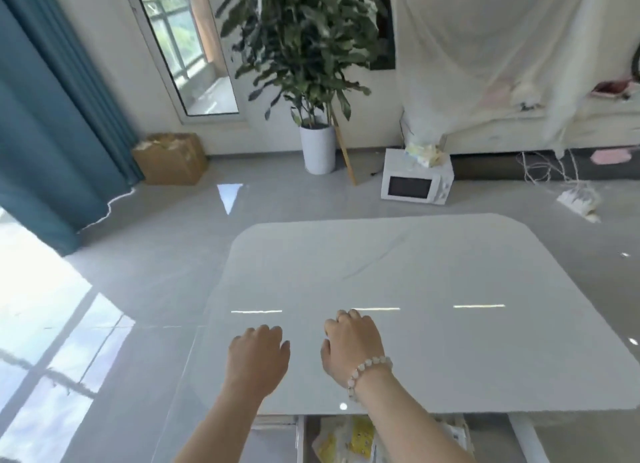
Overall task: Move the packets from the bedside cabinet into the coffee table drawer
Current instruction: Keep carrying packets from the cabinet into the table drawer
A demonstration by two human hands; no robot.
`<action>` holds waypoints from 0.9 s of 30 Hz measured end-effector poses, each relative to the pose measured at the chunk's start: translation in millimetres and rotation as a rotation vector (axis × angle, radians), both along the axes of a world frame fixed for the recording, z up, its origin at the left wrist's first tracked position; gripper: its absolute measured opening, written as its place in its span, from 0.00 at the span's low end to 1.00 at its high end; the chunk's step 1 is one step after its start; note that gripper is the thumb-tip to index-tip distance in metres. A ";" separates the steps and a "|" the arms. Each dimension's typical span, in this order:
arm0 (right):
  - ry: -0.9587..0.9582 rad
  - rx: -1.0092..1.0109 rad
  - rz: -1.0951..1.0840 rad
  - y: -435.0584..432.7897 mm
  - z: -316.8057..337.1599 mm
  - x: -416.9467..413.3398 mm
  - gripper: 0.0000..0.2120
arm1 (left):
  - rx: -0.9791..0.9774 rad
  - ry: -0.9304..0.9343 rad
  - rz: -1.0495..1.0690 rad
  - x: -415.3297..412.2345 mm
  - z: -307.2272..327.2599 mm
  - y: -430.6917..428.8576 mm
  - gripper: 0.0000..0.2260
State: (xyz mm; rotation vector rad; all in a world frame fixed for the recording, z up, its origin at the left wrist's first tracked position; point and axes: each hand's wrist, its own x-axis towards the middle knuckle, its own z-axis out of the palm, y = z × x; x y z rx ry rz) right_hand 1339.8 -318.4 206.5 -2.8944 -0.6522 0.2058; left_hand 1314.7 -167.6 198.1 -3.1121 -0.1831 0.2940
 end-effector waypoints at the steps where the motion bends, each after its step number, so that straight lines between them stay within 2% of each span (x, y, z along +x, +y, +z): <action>1: -0.025 -0.002 0.038 13.4 13.1 -4.7 0.15 | -0.002 -0.046 0.040 -5.6 19.4 10.8 0.15; 4: -0.092 0.010 0.157 54.9 49.2 -19.5 0.17 | 0.004 -0.164 0.136 -31.2 66.7 42.0 0.15; 7: -0.115 0.030 0.282 101.0 78.3 -40.8 0.18 | 0.050 -0.192 0.252 -71.6 95.9 75.7 0.16; 16: -0.155 0.071 0.616 253.3 122.9 -137.6 0.17 | 0.123 -0.174 0.561 -212.6 124.2 187.5 0.18; 23: -0.221 0.130 0.880 377.3 140.4 -239.5 0.18 | 0.213 -0.277 0.848 -336.0 143.4 286.3 0.18; 27: -0.262 0.111 1.038 436.9 148.3 -296.6 0.19 | 0.242 -0.283 1.026 -400.0 150.6 326.5 0.14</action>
